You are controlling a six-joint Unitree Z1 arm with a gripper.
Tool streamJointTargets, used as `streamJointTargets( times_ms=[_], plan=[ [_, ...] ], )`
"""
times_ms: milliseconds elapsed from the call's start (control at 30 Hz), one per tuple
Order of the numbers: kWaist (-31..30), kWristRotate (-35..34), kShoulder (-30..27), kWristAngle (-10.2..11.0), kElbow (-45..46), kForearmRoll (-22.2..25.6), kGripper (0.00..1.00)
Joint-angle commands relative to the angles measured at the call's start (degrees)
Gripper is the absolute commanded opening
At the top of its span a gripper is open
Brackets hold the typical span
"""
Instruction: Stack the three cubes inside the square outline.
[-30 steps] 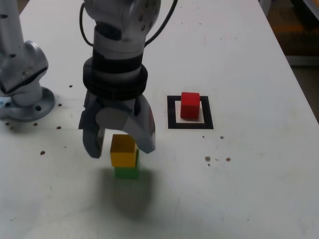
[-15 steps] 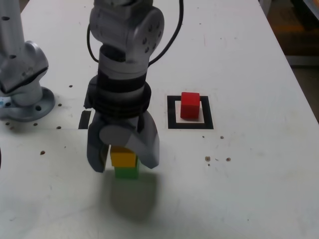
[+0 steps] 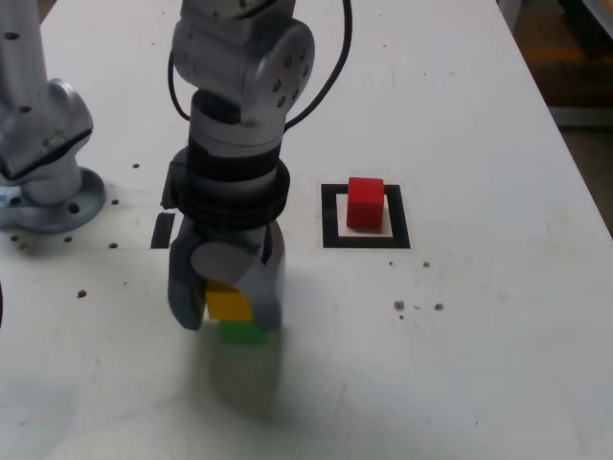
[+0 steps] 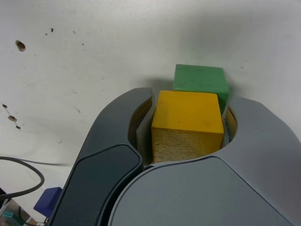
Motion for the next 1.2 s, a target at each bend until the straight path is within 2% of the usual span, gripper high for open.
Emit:
streamJointTargets(
  times_ms=[0, 133, 367, 467, 667, 867, 1167],
  plan=[
    [-0.07, -0.03, -0.27, 0.54, -0.71, 0.06, 0.32],
    [-0.07, -0.87, -0.97, 2.0, -2.46, 2.21, 0.31],
    [1.26, -2.59, -2.55, 7.34, -12.24, 12.59, 0.31],
    [3.62, -1.16, -2.25, 8.58, -16.63, 15.32, 0.32],
    [9.62, 4.87, 0.29, 8.68, -22.91, 16.42, 0.32],
    [15.28, 11.33, 4.55, 7.66, -27.27, 16.23, 0.32],
    [20.89, 17.27, 8.58, 6.86, -27.36, 16.28, 0.32]
  ],
)
